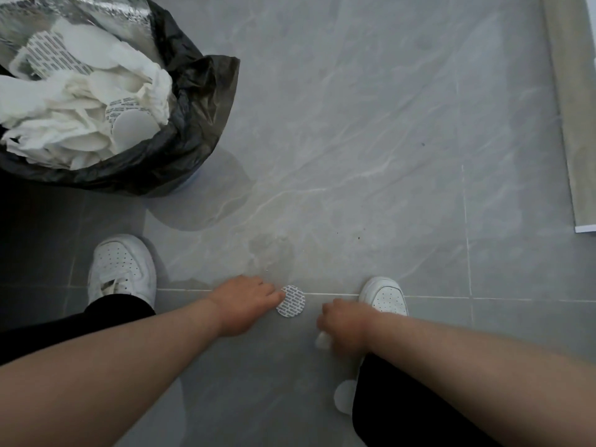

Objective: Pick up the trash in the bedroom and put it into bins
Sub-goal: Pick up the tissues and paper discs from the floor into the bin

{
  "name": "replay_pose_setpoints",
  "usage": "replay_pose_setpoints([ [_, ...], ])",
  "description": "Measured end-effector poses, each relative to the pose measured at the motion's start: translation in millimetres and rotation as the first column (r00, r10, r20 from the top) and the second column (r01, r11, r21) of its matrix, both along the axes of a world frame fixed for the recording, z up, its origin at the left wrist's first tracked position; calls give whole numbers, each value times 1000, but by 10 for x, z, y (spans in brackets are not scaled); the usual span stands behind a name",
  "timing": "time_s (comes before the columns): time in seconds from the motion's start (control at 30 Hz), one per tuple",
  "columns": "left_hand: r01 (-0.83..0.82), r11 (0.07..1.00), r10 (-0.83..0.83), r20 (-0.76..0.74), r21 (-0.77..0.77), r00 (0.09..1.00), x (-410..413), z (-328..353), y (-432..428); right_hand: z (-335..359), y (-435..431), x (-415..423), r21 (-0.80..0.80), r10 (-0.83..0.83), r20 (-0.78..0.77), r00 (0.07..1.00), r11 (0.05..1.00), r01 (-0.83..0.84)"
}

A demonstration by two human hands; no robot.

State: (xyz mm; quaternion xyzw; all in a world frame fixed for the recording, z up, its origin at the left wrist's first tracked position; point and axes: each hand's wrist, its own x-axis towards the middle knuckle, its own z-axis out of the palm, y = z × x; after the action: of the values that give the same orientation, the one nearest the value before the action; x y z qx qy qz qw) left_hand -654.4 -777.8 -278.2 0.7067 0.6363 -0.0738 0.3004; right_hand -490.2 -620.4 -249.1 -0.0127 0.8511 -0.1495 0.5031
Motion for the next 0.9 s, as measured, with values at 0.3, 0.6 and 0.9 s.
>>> replay_pose_setpoints([
  [0.3, 67, 981, -70, -12, -180, 997, 614, 51, 214, -173, -676, 464, -2, 222, 39, 974, 975, -222],
  [0.6, 89, 974, -92, -4, -209, 996, 477, 92, 216, -258, -899, 533, 101, -123, 238, 963, 990, 102],
  [0.9, 38, 974, -49, -43, -224, 998, 289, 44, 48, -277, -695, 427, -22, -2, 175, 985, 1000, 6],
])
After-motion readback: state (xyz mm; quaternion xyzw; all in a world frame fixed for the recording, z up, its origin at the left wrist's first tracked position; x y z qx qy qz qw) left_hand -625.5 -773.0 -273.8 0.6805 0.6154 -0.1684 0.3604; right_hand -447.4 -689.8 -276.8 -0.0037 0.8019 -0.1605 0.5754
